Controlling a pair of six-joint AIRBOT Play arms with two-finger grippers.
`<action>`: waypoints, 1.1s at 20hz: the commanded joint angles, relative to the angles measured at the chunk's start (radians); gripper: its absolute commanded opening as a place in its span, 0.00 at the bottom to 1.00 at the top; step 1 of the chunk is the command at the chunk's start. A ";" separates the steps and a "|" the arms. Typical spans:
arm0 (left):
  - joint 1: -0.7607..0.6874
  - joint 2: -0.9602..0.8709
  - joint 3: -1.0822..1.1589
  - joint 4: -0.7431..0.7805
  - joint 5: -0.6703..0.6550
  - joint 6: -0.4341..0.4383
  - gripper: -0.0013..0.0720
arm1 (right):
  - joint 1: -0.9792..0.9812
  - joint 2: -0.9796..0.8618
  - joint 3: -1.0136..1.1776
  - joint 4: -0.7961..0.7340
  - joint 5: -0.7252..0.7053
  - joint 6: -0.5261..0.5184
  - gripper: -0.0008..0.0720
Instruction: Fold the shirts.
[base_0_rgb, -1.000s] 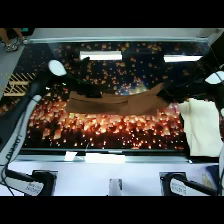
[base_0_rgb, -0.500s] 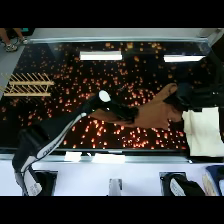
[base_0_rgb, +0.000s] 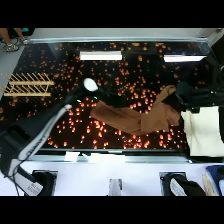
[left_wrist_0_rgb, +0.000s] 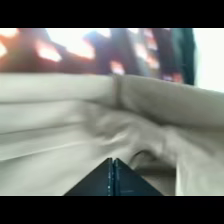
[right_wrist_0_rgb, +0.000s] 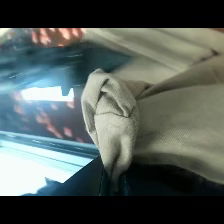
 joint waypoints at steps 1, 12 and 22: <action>0.183 0.223 0.000 0.315 -0.100 0.002 0.06 | 0.031 -0.099 0.000 0.143 -0.160 -0.031 0.05; 0.466 0.656 0.000 0.331 -0.254 0.003 0.06 | 0.589 -0.604 0.004 0.418 -0.736 -0.178 0.91; 0.465 0.659 0.000 0.365 -0.284 0.003 0.06 | 0.176 -0.452 -0.013 -0.240 -0.136 -0.043 0.91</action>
